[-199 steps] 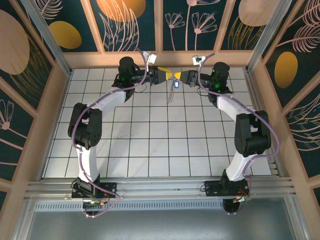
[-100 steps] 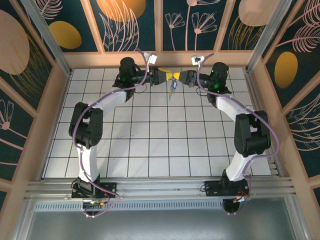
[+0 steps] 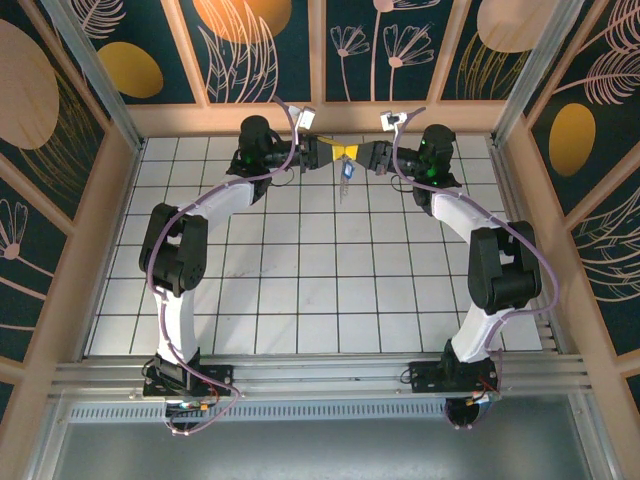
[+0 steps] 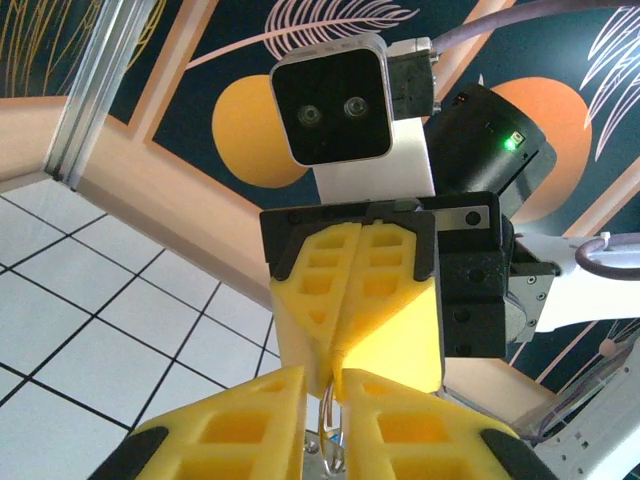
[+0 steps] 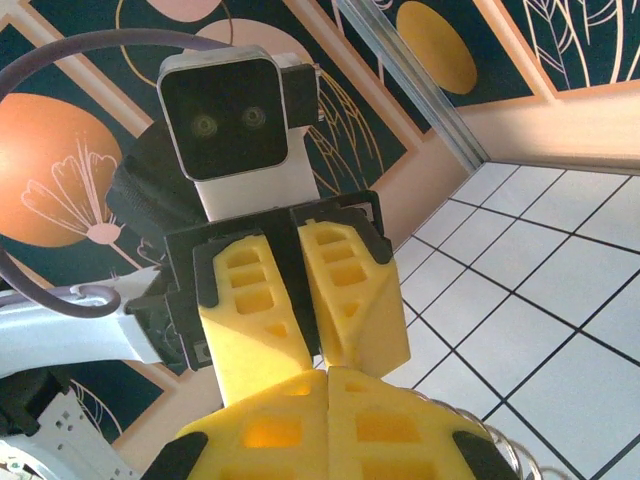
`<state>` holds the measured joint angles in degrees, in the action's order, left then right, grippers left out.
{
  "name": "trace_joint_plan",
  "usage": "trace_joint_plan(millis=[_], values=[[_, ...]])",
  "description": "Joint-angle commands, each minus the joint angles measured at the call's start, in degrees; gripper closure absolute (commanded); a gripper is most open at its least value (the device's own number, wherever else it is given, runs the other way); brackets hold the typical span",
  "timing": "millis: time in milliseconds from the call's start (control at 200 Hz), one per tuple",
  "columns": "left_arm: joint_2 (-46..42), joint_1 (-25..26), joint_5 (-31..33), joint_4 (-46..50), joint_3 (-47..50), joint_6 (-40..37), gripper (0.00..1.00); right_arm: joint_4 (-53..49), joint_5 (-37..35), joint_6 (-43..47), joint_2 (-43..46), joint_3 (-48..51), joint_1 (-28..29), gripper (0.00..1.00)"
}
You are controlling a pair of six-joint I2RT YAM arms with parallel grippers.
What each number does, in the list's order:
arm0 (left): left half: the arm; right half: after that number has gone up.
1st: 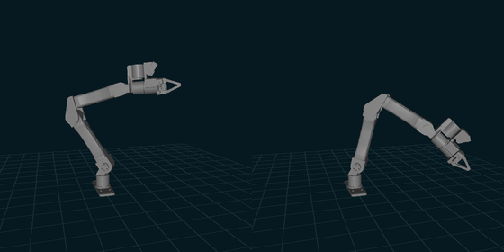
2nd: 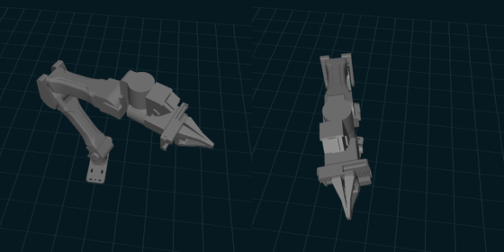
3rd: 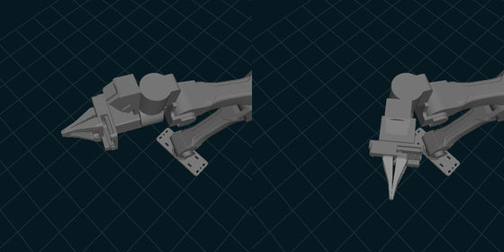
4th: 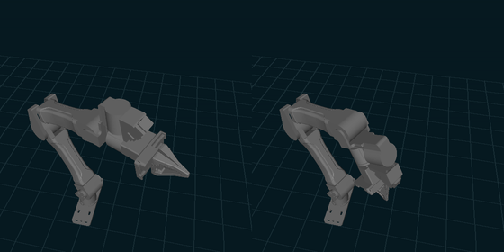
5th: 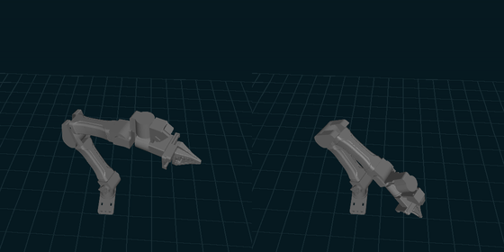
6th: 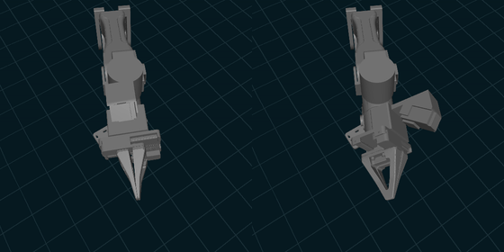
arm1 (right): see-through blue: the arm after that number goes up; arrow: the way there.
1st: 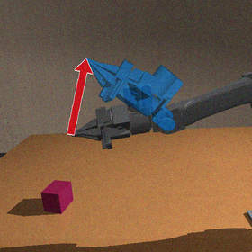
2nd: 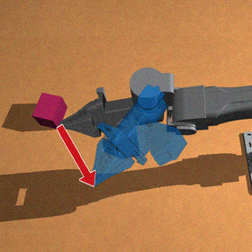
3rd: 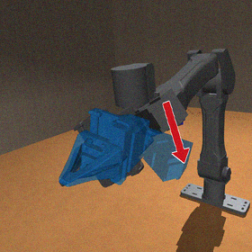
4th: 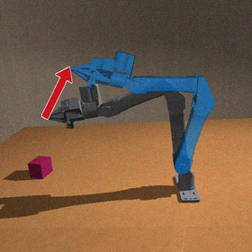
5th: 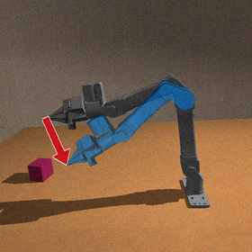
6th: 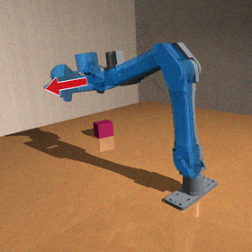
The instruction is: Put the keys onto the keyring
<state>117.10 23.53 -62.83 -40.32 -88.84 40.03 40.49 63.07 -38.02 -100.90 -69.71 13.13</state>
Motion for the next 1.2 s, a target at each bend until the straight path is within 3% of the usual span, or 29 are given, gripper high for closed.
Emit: trace_joint_plan(millis=[0,215,395,460,671,776,856,1041,1196], values=[[1.09,0.46,-1.31,-2.58,-1.32,0.46,0.88,3.30,0.83,-0.22,-0.22,-2.09,0.34,1.00],[1.05,1.12,-2.30,-3.19,-1.14,0.42,0.97,4.08,0.56,-0.95,-0.66,-2.24,0.37,1.00],[0.93,1.26,-1.47,-2.17,-0.57,-0.42,0.94,4.68,0.39,-1.42,-0.77,-2.27,0.33,1.00],[0.58,1.25,-0.95,-1.97,-0.23,-1.08,1.00,4.76,0.48,-1.53,-0.76,-2.27,0.33,1.00],[0.13,1.30,-0.16,-3.37,0.96,-0.76,1.00,5.06,0.07,-1.77,-0.14,-1.62,0.30,1.00],[-0.66,1.30,1.27,-6.50,2.67,0.88,1.00,5.72,-1.37,-1.88,1.64,-0.01,-0.54,0.73],[-1.10,1.26,2.15,-9.46,3.61,2.90,1.00,6.78,-2.63,-2.40,3.34,1.88,-1.47,0.62],[-2.03,1.26,3.84,-15.48,5.41,7.64,1.00,7.23,-6.81,-1.06,8.50,8.58,-3.02,0.58],[-3.51,1.29,6.15,-16.99,6.82,9.07,1.00,4.32,-14.41,4.18,13.65,15.95,-2.75,0.57]])
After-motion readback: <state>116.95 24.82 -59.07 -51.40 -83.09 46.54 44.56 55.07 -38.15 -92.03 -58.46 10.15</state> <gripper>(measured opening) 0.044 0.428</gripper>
